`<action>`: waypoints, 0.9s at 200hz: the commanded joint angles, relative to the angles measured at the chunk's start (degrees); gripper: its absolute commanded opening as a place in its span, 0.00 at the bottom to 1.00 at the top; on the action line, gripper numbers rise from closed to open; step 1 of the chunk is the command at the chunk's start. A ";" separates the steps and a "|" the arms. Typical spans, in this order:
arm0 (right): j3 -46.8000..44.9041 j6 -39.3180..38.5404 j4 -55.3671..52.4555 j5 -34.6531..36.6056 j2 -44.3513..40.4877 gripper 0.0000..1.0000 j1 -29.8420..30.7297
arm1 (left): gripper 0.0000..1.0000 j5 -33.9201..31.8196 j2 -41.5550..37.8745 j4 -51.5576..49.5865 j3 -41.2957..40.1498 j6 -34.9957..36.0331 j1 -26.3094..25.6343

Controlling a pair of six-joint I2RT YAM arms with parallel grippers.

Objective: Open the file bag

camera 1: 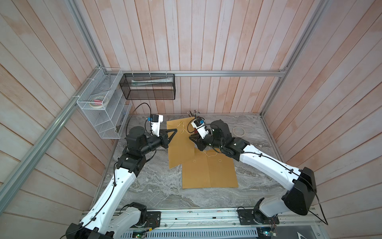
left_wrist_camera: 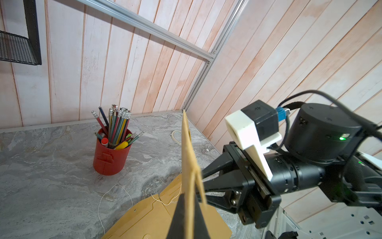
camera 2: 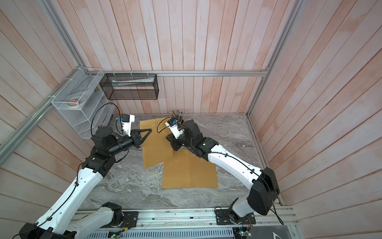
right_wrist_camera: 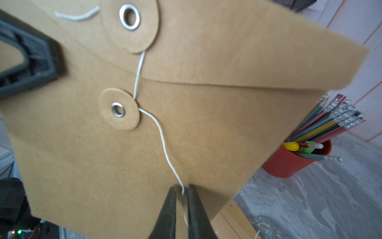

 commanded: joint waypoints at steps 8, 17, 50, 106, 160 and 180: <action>2.38 0.76 2.23 1.00 0.79 0.04 0.36 | 0.00 0.78 -1.26 3.34 -1.88 -1.93 -0.14; 2.60 0.78 2.48 1.64 0.58 0.00 0.39 | 0.00 0.70 -1.35 3.52 -2.11 -2.07 -0.11; 3.38 0.95 2.55 2.39 -0.26 0.00 0.19 | 0.00 0.39 -1.56 3.69 -2.55 -2.13 -0.11; 6.65 0.86 2.11 1.84 -0.71 0.00 0.10 | 0.00 1.12 -1.09 6.13 -4.08 -3.58 -0.14; 11.13 1.47 2.20 -2.77 0.99 0.00 0.14 | 0.00 2.06 -0.58 8.90 -5.97 -5.21 -0.11; 12.28 1.83 2.16 -4.26 1.61 0.00 0.23 | 0.00 2.28 -0.47 9.83 -6.50 -5.79 -0.18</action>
